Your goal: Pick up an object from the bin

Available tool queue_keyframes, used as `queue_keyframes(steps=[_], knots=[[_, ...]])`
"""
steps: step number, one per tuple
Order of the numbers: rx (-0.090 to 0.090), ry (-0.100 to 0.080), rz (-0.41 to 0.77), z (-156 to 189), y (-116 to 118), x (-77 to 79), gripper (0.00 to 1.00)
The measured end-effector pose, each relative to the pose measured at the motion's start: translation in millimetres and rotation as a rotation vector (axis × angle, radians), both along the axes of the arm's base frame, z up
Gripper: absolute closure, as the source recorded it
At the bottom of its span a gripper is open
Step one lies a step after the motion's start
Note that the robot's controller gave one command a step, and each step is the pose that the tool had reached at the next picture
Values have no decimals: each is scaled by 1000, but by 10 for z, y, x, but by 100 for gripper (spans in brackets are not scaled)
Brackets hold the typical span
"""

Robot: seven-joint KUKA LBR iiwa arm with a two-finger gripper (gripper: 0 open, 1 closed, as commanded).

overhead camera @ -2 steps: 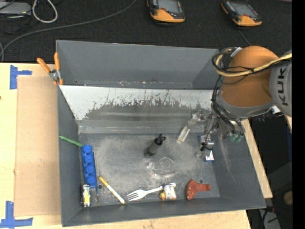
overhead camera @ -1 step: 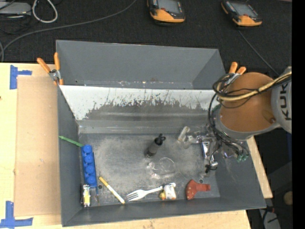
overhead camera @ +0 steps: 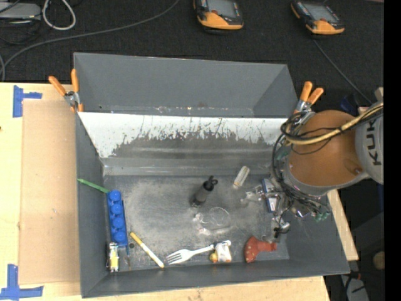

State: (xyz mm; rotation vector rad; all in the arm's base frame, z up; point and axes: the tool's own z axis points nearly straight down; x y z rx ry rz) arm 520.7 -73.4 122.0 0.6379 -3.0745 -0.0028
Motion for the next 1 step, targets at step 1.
queue_keyframes(steps=[1], knots=[[1,1,21,-227,-186,330,0]])
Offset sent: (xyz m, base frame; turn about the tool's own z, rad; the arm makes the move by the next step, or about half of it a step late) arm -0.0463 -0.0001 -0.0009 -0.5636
